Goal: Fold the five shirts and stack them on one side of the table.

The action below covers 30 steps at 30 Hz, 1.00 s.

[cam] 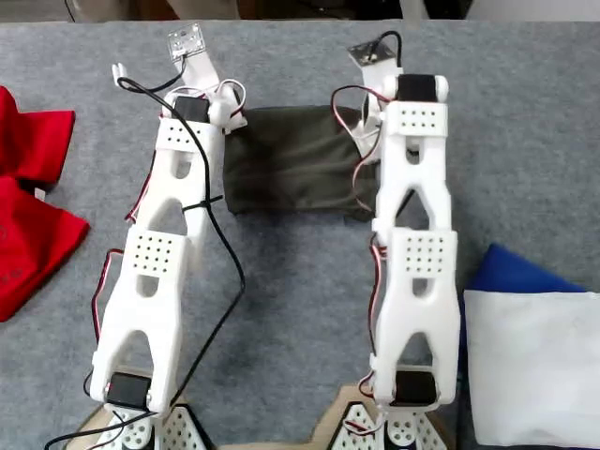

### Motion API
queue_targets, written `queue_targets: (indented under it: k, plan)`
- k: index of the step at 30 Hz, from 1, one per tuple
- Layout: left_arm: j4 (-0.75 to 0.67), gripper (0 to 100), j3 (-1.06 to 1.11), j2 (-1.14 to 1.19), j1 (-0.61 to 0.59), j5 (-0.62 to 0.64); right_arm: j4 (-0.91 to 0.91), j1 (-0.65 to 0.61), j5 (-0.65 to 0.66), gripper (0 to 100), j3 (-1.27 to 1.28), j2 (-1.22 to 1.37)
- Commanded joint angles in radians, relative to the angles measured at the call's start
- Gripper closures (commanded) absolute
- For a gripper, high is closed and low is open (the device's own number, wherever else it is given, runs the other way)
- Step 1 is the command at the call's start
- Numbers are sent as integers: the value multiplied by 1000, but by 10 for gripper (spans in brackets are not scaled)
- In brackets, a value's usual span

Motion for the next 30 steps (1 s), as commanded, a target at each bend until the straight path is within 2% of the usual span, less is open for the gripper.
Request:
queue_targets:
  k: [1,5,10,17,20,30]
  plan:
    - [32,978,-26,-31,14,-8,-8,-13,-3,993,240,-249]
    - [69,977,-71,-22,20,-11,-86,-25,0,993,435,-378]
    - [40,975,-49,-19,31,-12,-226,-58,0,993,714,-461]
    - [-48,975,23,-21,37,-17,-594,-59,2,993,1070,-536]
    - [-78,975,41,-18,60,-74,-671,-16,9,993,1087,-530]
    - [-107,979,100,-18,78,-201,-624,7,69,993,1018,-438]
